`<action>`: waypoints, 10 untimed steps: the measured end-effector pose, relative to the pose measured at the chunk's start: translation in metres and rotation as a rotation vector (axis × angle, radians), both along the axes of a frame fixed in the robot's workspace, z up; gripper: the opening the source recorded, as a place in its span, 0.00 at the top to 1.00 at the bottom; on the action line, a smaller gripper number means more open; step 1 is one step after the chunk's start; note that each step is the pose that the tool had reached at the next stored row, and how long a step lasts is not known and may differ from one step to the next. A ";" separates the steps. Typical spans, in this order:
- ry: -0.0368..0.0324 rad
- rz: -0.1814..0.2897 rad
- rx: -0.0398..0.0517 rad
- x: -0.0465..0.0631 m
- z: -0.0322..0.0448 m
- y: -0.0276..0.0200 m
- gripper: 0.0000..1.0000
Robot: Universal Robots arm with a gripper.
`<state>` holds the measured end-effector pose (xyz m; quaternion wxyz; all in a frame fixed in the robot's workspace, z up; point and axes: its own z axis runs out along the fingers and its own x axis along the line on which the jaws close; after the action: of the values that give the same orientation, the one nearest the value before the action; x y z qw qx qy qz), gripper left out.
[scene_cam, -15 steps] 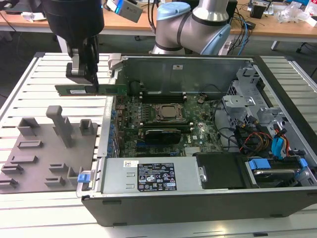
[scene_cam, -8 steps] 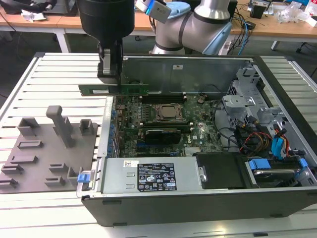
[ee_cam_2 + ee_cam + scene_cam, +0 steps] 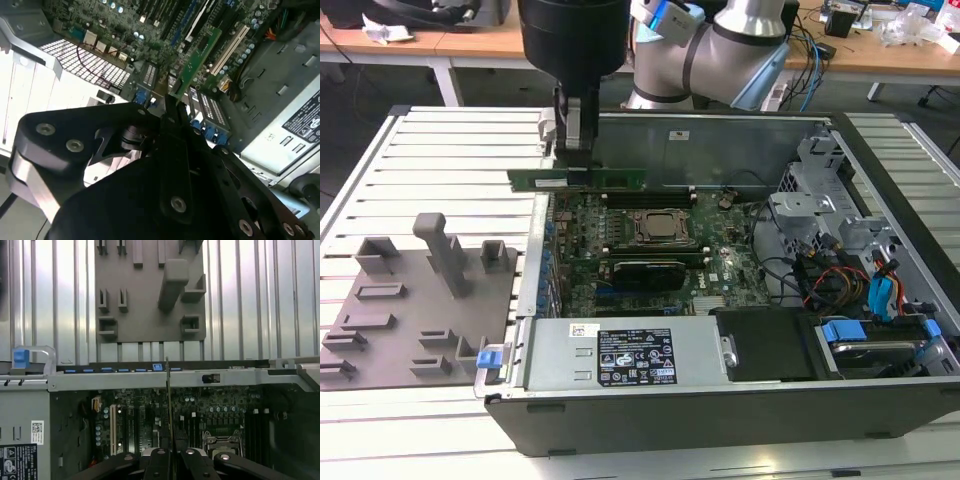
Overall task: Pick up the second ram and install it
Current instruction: 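Pick up the second ram and move it above second insertion slot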
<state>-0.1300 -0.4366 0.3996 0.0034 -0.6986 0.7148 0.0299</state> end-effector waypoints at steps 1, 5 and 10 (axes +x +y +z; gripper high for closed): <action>0.0006 0.000 0.0000 0.003 -0.0013 0.0023 0.86; 0.0038 0.000 0.0000 0.015 -0.0071 0.0136 0.86; 0.0094 0.000 0.0000 0.040 -0.0139 0.0263 0.86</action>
<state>-0.0901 -0.4103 0.3857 0.0000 -0.6985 0.7148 0.0332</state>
